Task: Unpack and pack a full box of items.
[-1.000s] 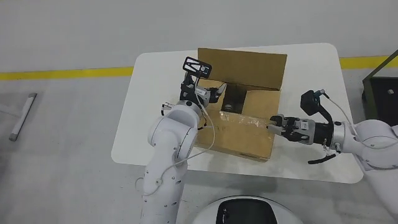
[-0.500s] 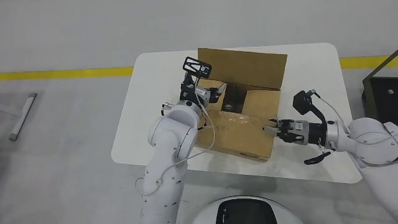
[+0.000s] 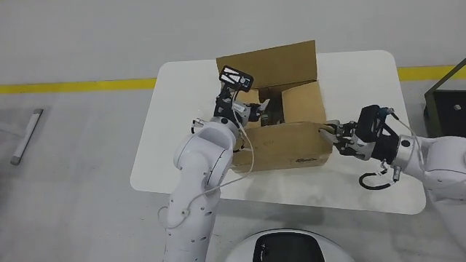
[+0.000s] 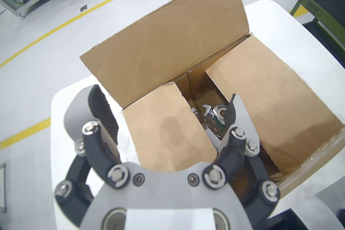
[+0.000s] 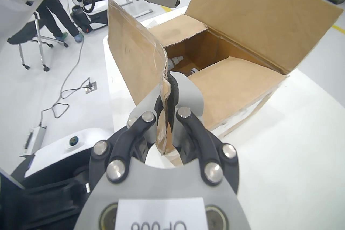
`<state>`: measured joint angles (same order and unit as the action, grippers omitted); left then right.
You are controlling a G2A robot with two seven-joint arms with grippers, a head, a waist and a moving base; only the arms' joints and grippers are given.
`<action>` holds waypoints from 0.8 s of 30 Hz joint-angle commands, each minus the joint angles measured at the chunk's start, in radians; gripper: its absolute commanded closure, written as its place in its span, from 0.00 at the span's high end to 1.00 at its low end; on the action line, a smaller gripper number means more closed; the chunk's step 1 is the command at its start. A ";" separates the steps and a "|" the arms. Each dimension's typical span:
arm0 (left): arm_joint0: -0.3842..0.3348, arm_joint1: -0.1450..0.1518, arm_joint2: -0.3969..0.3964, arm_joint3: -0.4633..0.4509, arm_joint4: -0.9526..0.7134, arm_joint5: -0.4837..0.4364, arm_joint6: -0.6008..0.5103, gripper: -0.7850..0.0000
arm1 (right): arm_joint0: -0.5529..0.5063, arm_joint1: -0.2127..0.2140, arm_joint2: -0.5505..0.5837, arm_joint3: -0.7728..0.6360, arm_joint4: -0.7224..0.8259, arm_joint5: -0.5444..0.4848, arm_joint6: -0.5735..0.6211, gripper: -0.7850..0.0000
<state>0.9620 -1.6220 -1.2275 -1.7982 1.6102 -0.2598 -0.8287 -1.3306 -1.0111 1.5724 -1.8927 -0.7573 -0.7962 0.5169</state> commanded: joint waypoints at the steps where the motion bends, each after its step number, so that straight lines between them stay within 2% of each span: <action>1: -0.007 0.003 0.011 -0.008 -0.010 -0.047 -0.043 1.00 | -0.018 -0.001 -0.001 -0.005 -0.043 0.000 -0.060 0.00; 7: -0.018 0.011 0.031 -0.031 -0.027 -0.150 -0.120 1.00 | -0.047 -0.001 0.011 -0.012 -0.065 -0.014 -0.154 0.00; 14: -0.015 0.019 0.044 -0.046 -0.040 -0.185 -0.146 1.00 | -0.067 0.002 0.014 -0.028 -0.080 -0.033 -0.189 0.00; 15: -0.014 0.020 0.046 -0.050 -0.046 -0.195 -0.154 1.00 | -0.069 0.002 0.013 -0.026 -0.073 -0.032 -0.195 0.04; 17: -0.013 0.023 0.051 -0.059 -0.050 -0.221 -0.167 1.00 | -0.071 0.003 0.011 -0.023 -0.066 -0.029 -0.202 0.15; 19: -0.010 0.027 0.055 -0.069 -0.061 -0.249 -0.182 1.00 | -0.071 0.003 0.008 -0.021 -0.058 -0.025 -0.208 0.42; 21: -0.009 0.029 0.057 -0.081 -0.073 -0.265 -0.192 1.00 | -0.072 0.003 0.005 -0.017 -0.041 -0.020 -0.215 0.48; 23: -0.008 0.033 0.061 -0.090 -0.079 -0.284 -0.200 1.00 | -0.074 0.003 0.004 -0.012 -0.011 -0.013 -0.219 1.00; 24: -0.007 0.034 0.063 -0.095 -0.084 -0.292 -0.204 1.00 | -0.075 0.003 0.004 -0.008 0.018 -0.012 -0.224 1.00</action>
<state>0.9541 -1.5897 -1.1667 -1.8882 1.5309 -0.5418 -1.0286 -1.4042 -1.0080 1.5762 -1.9046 -0.7710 -0.8094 0.2969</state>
